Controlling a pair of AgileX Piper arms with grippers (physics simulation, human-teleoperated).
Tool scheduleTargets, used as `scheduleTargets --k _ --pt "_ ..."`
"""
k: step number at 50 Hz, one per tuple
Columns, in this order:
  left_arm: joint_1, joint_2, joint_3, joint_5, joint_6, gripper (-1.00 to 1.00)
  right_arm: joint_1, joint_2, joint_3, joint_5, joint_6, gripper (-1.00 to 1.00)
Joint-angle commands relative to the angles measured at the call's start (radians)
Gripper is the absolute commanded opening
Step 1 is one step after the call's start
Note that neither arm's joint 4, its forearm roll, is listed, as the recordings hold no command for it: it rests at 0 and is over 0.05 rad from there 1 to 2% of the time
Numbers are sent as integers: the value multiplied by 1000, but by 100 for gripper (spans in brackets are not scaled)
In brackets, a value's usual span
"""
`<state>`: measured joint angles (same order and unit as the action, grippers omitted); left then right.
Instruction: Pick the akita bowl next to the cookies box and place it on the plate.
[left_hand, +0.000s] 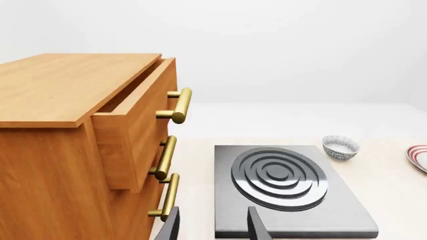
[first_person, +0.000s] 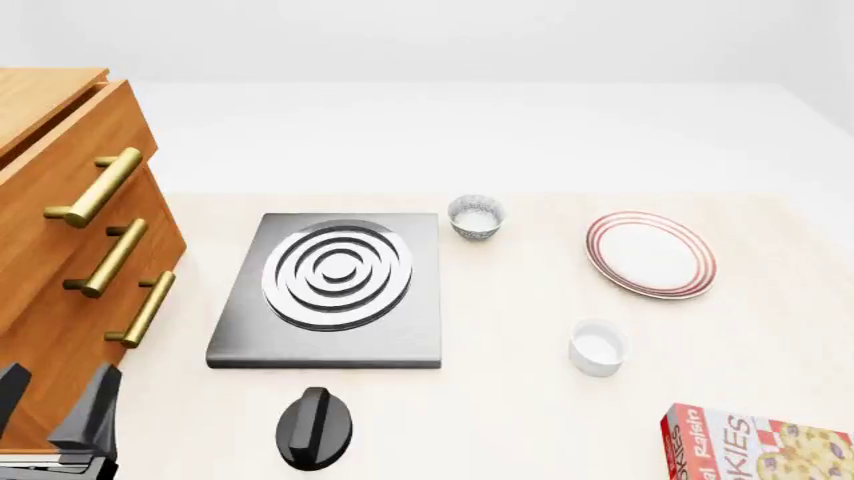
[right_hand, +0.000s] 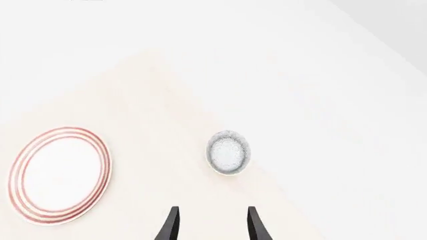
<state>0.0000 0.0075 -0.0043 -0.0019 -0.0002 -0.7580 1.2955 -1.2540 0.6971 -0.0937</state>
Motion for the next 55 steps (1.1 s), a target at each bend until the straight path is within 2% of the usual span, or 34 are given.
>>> scheduleTargets --k 1,6,8,14,19,22,25,26,35,38,40,46,47,53,55 --pt "0 0 0 0 0 100 -97 112 -159 85 19 100" --pt "0 0 0 0 0 100 -123 159 -219 116 24 100" --pt "0 0 0 0 0 100 -162 201 -264 136 0 100" --pt "0 0 0 0 0 100 -169 261 -356 193 38 100" --pt "0 0 0 0 0 100 -186 327 -442 238 45 100" --pt "0 0 0 0 0 100 -174 351 -477 259 81 100" --pt "0 0 0 0 0 100 -183 374 -499 266 84 100" --pt "0 0 0 0 0 100 -183 391 -516 274 107 100" --pt "0 0 0 0 0 100 -187 445 -561 288 160 100" --pt "0 0 0 0 0 100 -215 476 -600 301 136 100" --pt "0 0 0 0 0 100 -201 481 -606 305 175 100" --pt "0 0 0 0 0 100 -223 517 -651 317 166 100" --pt "0 0 0 0 0 100 -220 520 -647 313 179 100" --pt "0 0 0 0 0 100 -227 537 -623 277 175 100" --pt "0 0 0 0 0 100 -240 545 -600 245 155 100"
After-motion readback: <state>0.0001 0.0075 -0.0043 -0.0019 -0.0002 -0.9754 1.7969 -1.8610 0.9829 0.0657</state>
